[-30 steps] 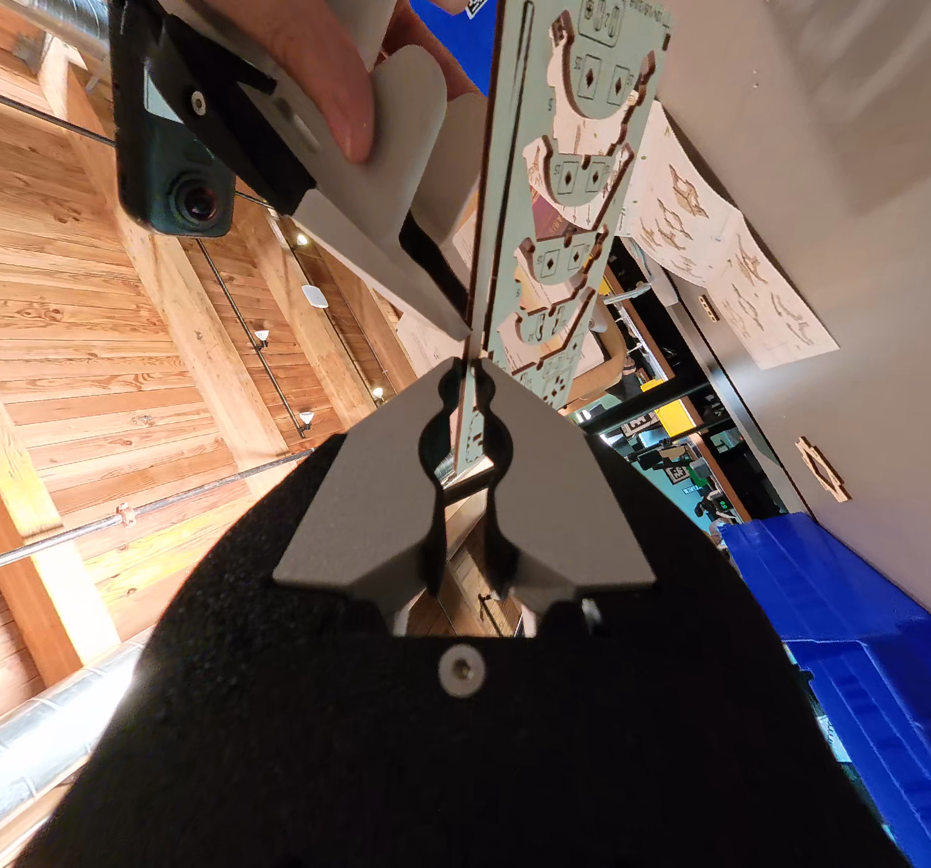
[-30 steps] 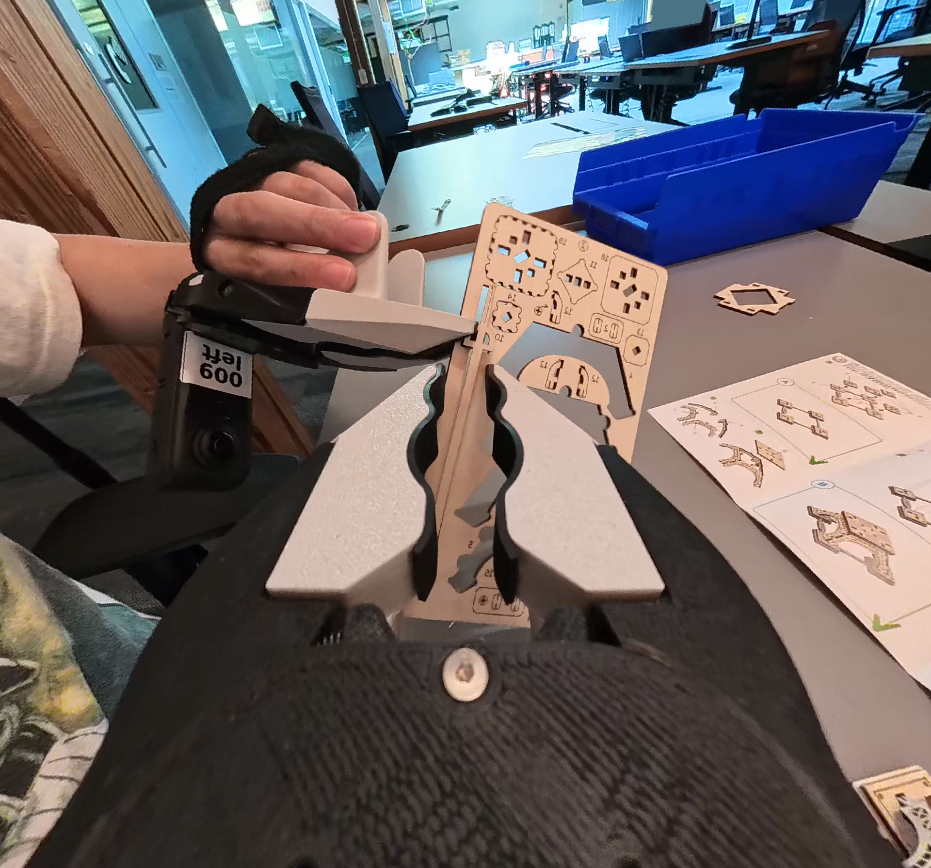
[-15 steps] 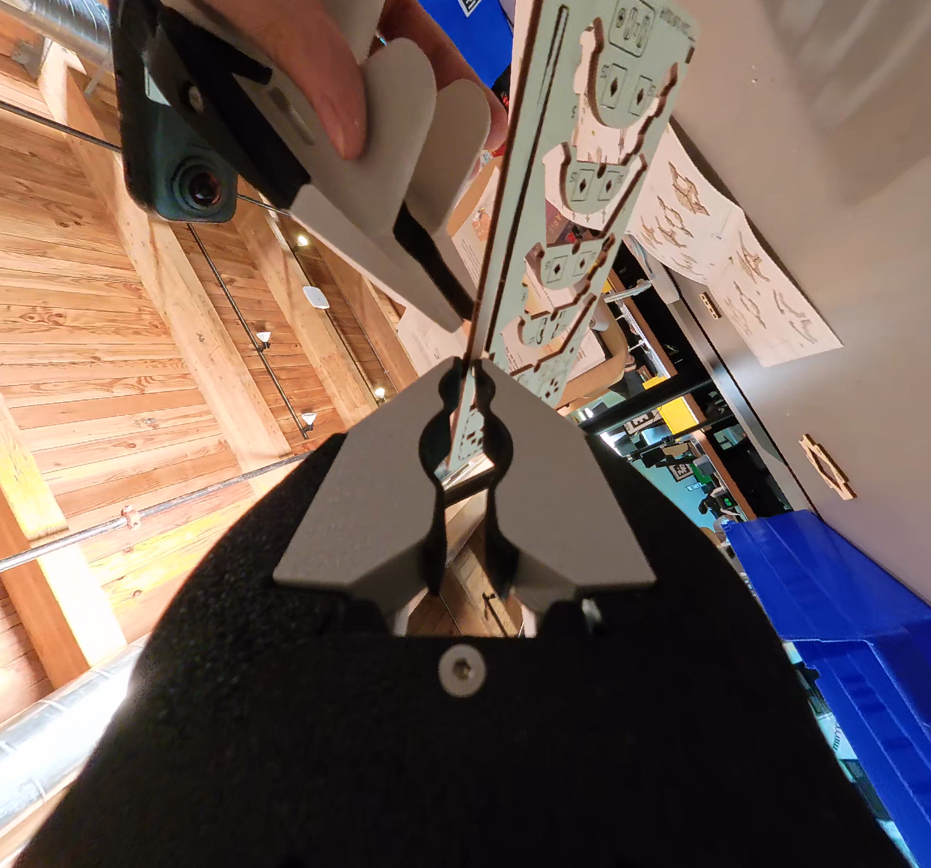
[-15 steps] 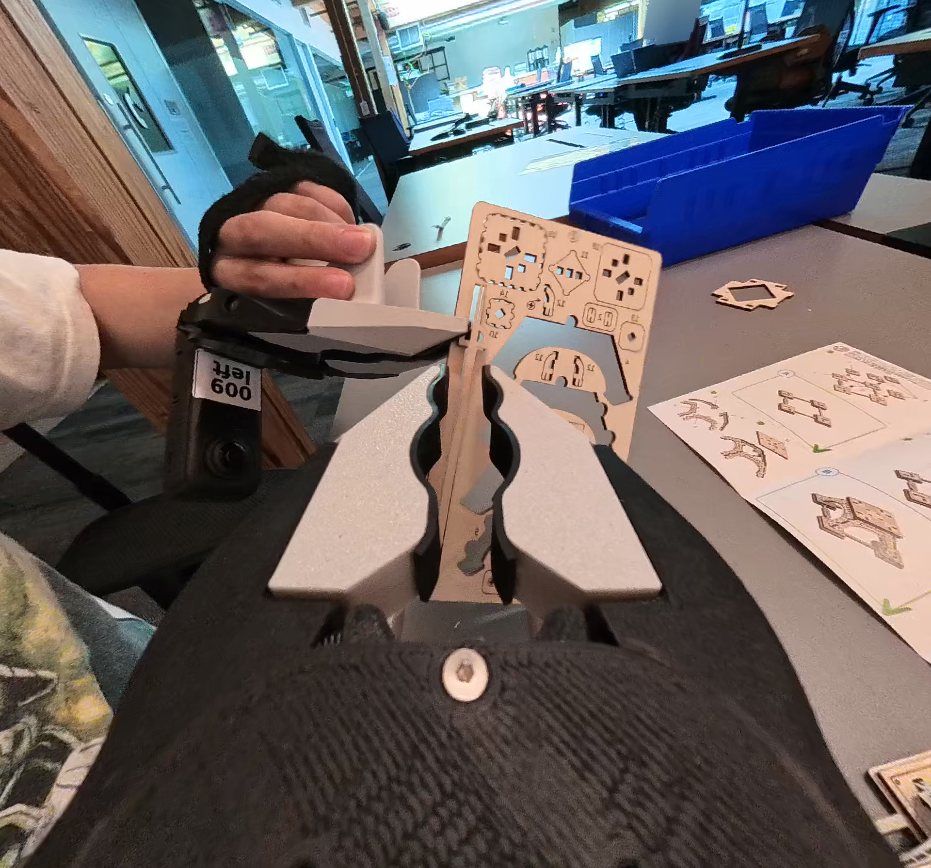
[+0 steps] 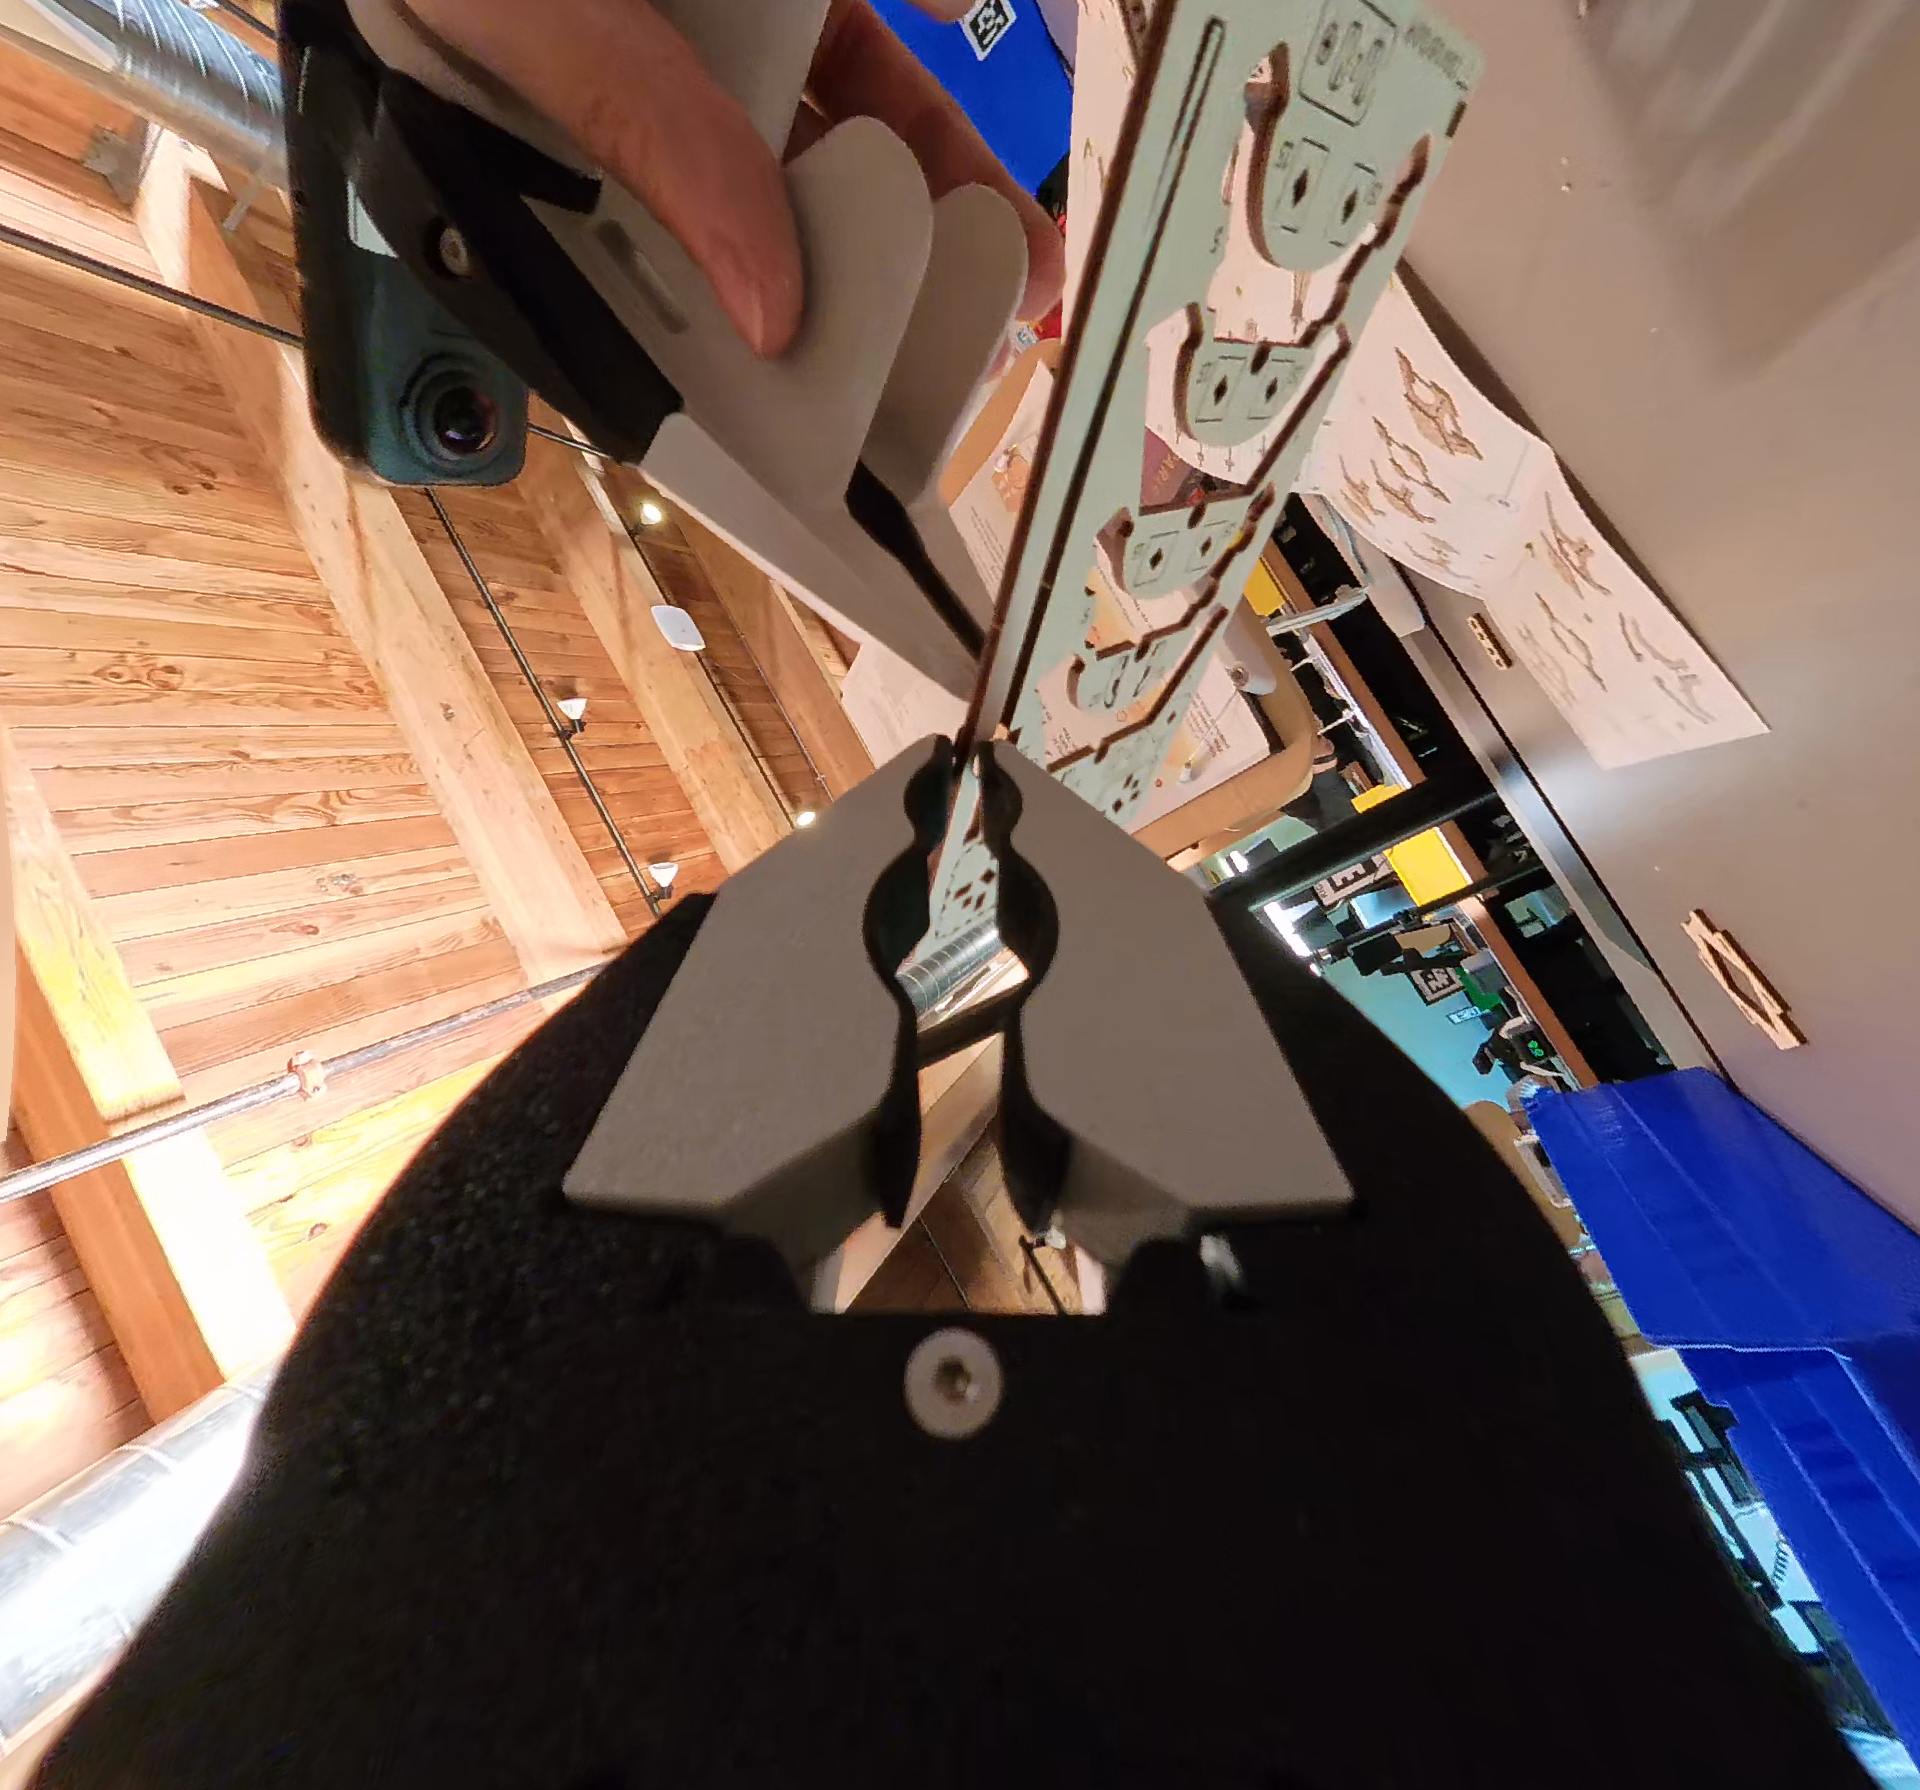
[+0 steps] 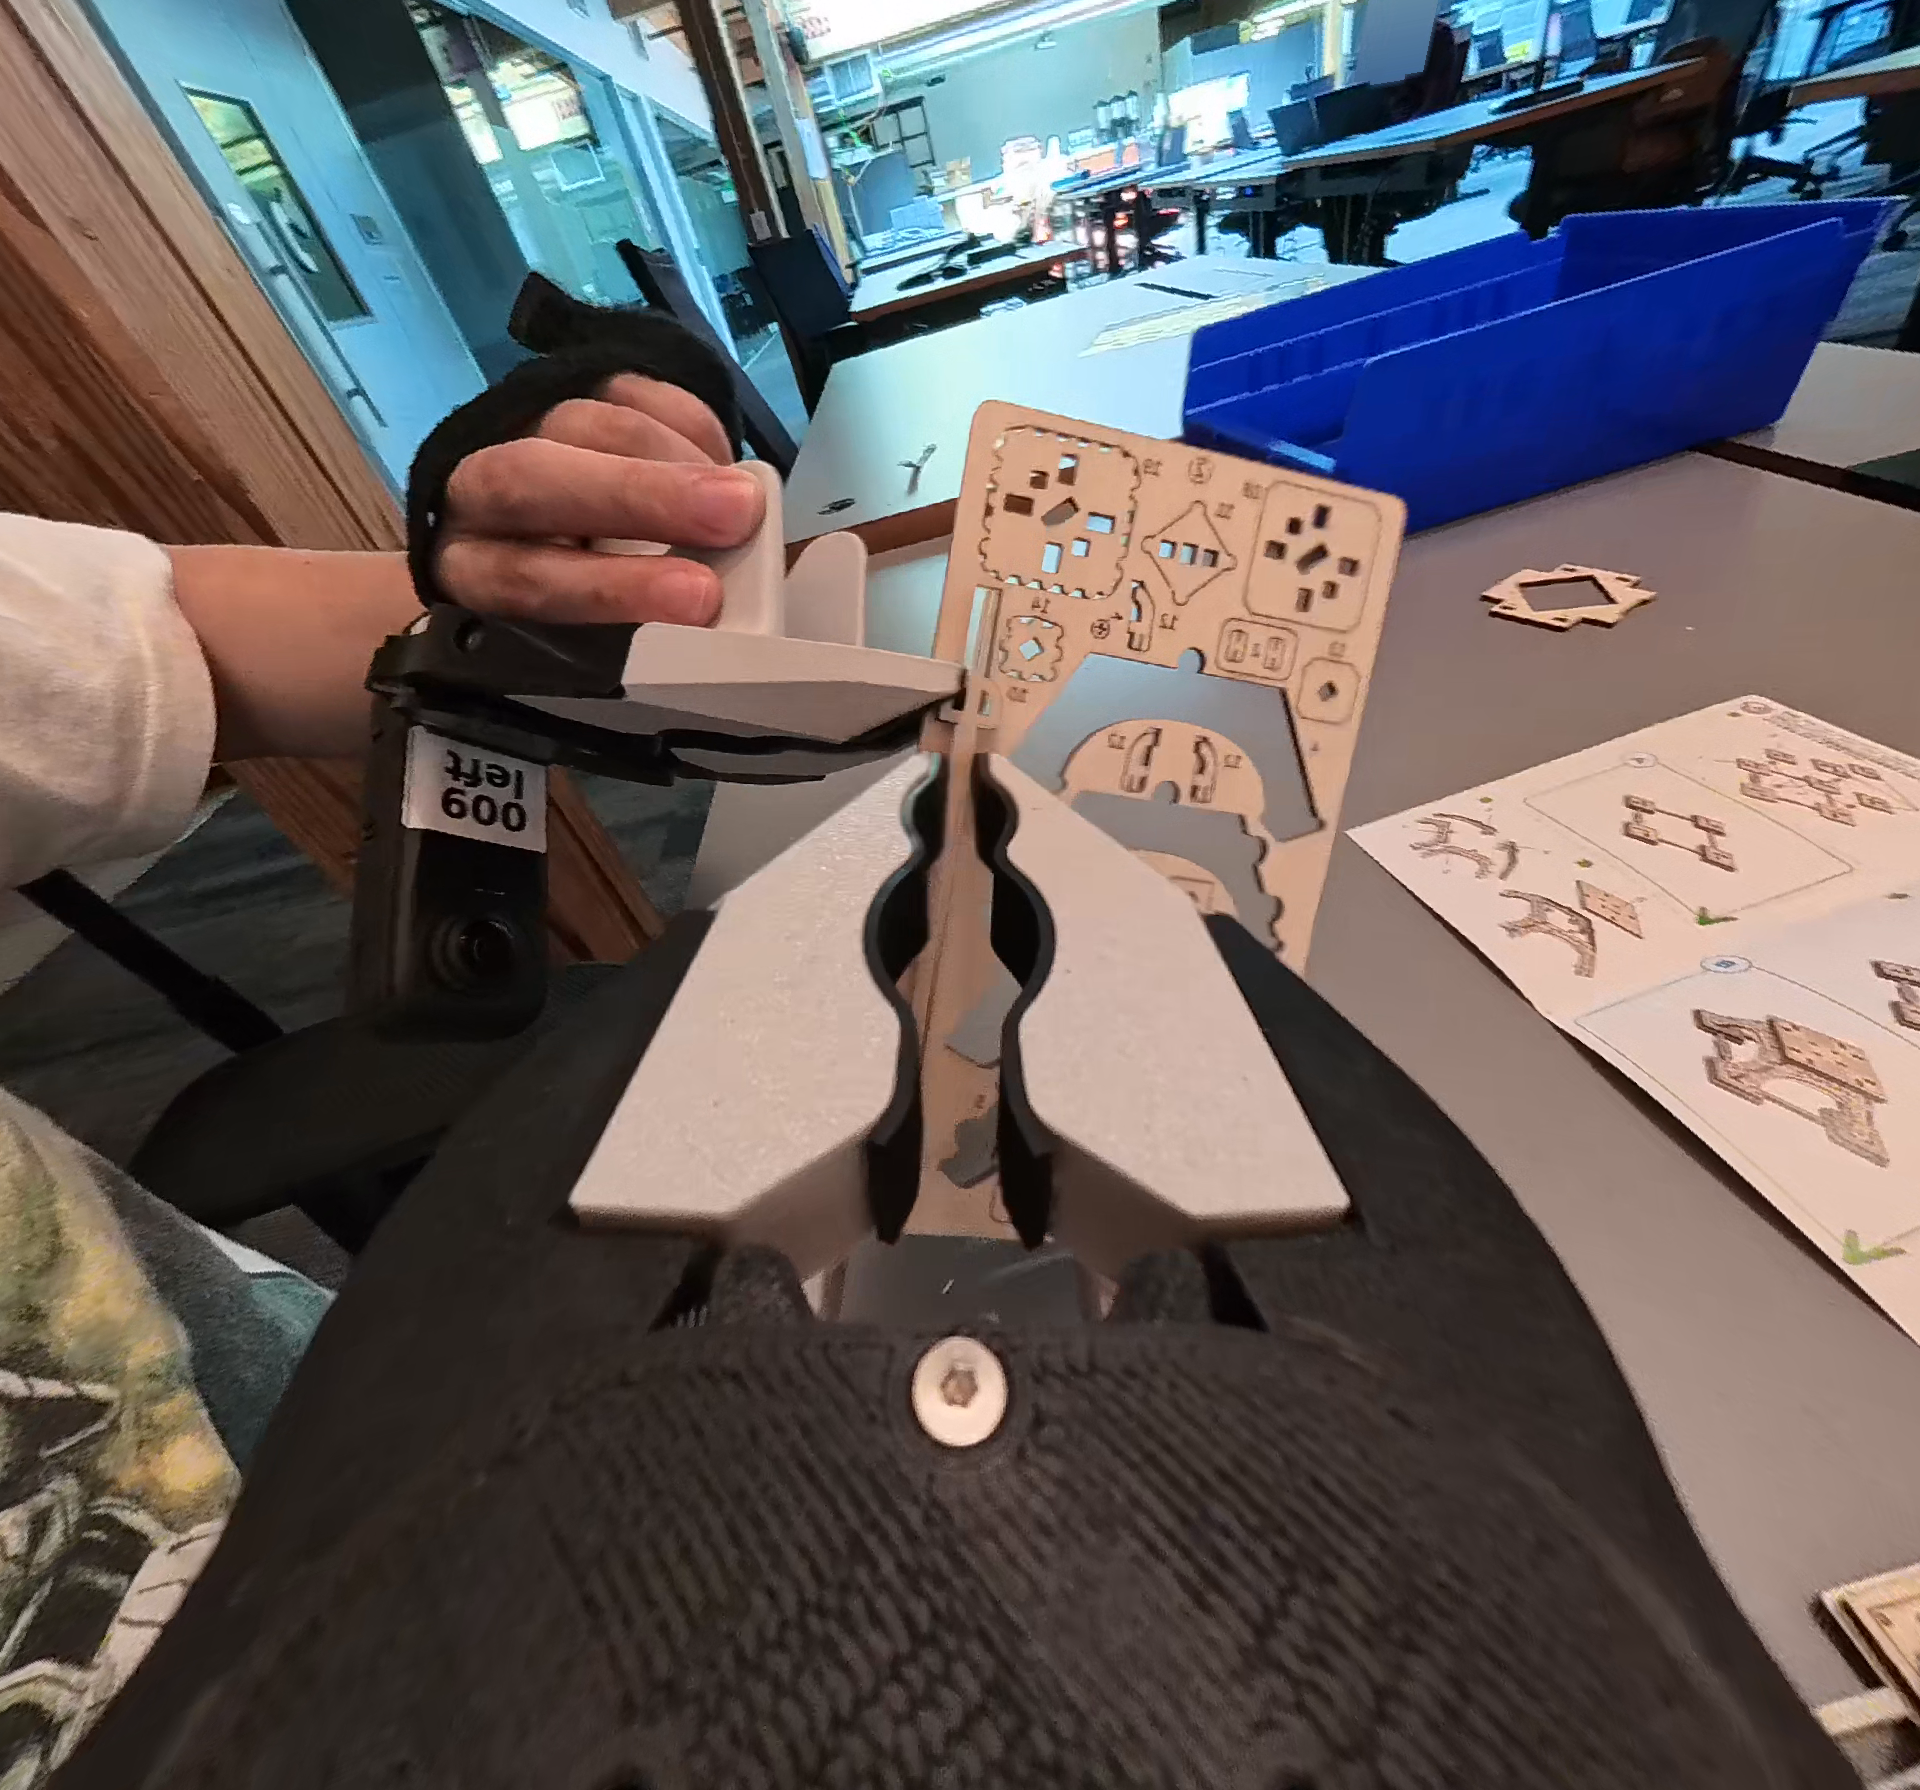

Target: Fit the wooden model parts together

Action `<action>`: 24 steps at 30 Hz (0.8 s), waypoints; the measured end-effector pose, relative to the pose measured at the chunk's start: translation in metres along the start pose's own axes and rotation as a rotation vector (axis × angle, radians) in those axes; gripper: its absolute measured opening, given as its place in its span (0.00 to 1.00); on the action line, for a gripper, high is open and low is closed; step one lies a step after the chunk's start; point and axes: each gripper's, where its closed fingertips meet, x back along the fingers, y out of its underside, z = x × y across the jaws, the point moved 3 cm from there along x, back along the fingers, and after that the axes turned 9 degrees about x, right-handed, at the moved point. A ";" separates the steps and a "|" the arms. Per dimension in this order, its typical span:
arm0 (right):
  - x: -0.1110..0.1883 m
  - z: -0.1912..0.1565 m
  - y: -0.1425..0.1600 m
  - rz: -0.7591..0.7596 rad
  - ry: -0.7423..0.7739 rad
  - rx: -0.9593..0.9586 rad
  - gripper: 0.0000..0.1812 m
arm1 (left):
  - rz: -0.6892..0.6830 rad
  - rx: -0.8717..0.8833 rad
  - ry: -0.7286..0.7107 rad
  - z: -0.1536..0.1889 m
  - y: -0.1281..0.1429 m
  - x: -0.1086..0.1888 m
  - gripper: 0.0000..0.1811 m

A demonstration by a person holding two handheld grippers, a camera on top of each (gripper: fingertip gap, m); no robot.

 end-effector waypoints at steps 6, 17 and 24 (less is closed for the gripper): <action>0.001 0.003 0.001 -0.001 0.036 0.030 0.01 | -0.006 0.003 0.012 0.002 0.000 0.000 0.01; 0.006 0.004 -0.008 0.068 0.080 0.052 0.01 | -0.020 0.056 0.041 -0.003 0.002 0.000 0.01; 0.006 0.004 -0.007 0.099 0.058 0.015 0.01 | -0.018 0.233 0.079 -0.008 0.008 0.002 0.11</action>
